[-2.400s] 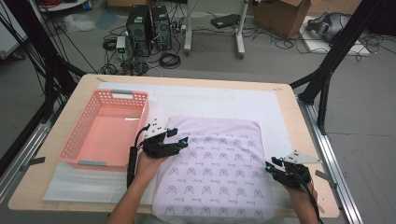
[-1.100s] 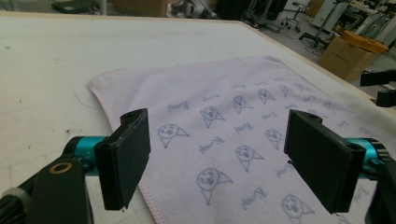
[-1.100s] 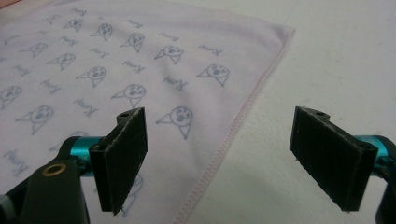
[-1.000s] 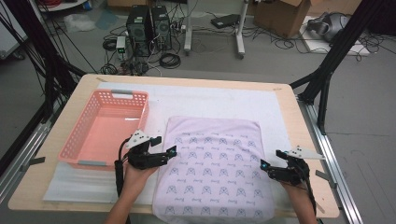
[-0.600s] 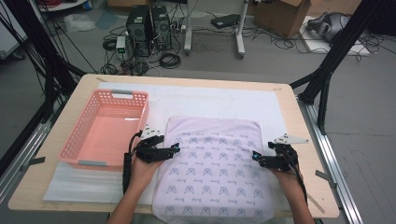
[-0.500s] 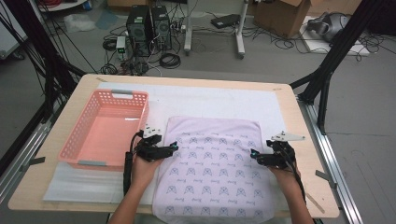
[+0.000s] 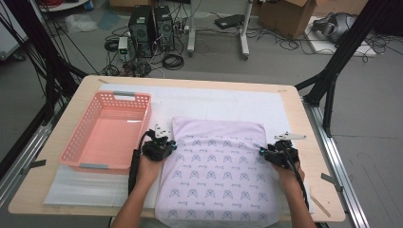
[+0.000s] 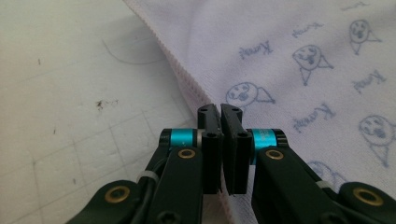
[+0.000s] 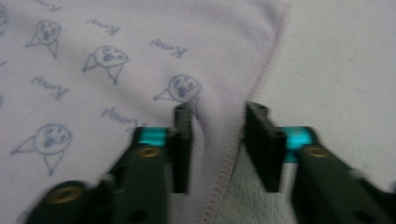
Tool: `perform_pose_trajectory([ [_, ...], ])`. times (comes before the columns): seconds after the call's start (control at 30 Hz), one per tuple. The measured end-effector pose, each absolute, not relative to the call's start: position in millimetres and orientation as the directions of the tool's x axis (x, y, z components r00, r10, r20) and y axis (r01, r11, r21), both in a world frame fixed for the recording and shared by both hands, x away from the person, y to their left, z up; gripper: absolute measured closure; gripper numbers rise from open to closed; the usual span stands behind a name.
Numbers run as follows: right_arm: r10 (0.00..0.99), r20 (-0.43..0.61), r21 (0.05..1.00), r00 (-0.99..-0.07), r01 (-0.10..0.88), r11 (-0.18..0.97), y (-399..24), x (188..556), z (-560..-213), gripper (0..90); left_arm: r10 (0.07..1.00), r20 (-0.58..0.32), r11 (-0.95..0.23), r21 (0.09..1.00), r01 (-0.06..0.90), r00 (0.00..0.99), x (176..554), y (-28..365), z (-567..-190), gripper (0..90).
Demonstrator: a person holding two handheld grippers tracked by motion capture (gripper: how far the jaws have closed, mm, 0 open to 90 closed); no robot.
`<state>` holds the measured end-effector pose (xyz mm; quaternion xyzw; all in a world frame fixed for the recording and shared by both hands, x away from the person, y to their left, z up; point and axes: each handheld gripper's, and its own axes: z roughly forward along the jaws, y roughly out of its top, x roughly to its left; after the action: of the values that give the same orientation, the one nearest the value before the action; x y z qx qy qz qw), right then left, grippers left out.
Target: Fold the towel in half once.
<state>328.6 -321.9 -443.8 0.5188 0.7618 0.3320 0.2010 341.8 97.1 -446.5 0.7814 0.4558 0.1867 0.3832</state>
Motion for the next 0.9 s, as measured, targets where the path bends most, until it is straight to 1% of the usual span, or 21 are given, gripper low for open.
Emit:
perform_pose_trajectory([
  [0.03,0.912,0.058,0.711,-0.405,0.658,0.247,-321.3,329.4,-443.3,84.3,0.859,-0.074,-0.278,0.764,0.582,0.507,343.0,97.8,-445.5,87.3],
  [0.07,0.913,0.043,0.707,-0.406,0.658,0.26,-319.3,329.6,-442.5,85.3,0.863,-0.075,-0.269,0.77,0.579,0.5,343.6,97.9,-444.5,87.5],
  [0.13,0.906,0.037,0.704,-0.421,0.654,0.275,-320.4,331.7,-441.4,86.2,0.874,-0.082,-0.238,0.787,0.57,0.479,345.2,97.7,-441.2,87.7],
  [0.23,0.915,0.015,0.711,-0.402,0.648,0.273,-321.9,337.7,-440.0,87.1,0.887,-0.05,-0.234,0.808,0.541,0.459,348.9,93.6,-434.2,87.7],
  [0.3,0.926,-0.016,0.72,-0.378,0.638,0.273,-322.2,342.8,-437.1,87.3,0.897,-0.059,-0.205,0.822,0.531,0.439,354.3,91.2,-426.9,87.7],
  [0.37,0.938,0.015,0.753,-0.347,0.621,0.218,-328.1,348.1,-429.8,87.4,0.903,-0.087,-0.165,0.835,0.525,0.421,362.9,89.3,-418.4,87.7],
  [0.43,0.945,0.059,0.775,-0.323,0.611,0.16,-334.5,353.3,-420.3,87.4,0.907,-0.086,-0.158,0.838,0.522,0.411,371.7,87.4,-409.5,87.7],
  [0.5,0.948,0.073,0.784,-0.311,0.605,0.139,-338.2,358.4,-410.5,87.4,0.908,-0.11,-0.127,0.848,0.515,0.404,379.1,86.8,-401.5,87.7],
  [0.63,0.946,0.083,0.824,-0.312,0.556,0.111,-342.8,368.2,-393.0,87.4,0.91,-0.169,-0.047,0.865,0.5,0.379,388.2,92.2,-391.5,87.7],
  [0.67,0.944,0.107,0.827,-0.313,0.555,0.09,-343.6,370.1,-389.8,87.4,0.907,-0.19,-0.026,0.866,0.499,0.376,388.0,94.3,-391.6,87.7],
  [0.77,0.934,0.122,0.837,-0.337,0.541,0.086,-344.0,369.7,-386.8,87.3,0.898,-0.171,-0.047,0.878,0.476,0.405,380.3,95.4,-392.7,87.6],
  [0.87,0.928,0.124,0.836,-0.353,0.54,0.094,-343.5,364.1,-389.1,87.2,0.883,-0.191,-0.049,0.872,0.487,0.429,372.4,98.1,-396.5,87.6],
  [0.9,0.926,0.131,0.834,-0.354,0.544,0.09,-344.6,362.0,-390.3,87.2,0.882,-0.181,-0.066,0.866,0.496,0.434,370.0,97.8,-396.8,87.5],
])
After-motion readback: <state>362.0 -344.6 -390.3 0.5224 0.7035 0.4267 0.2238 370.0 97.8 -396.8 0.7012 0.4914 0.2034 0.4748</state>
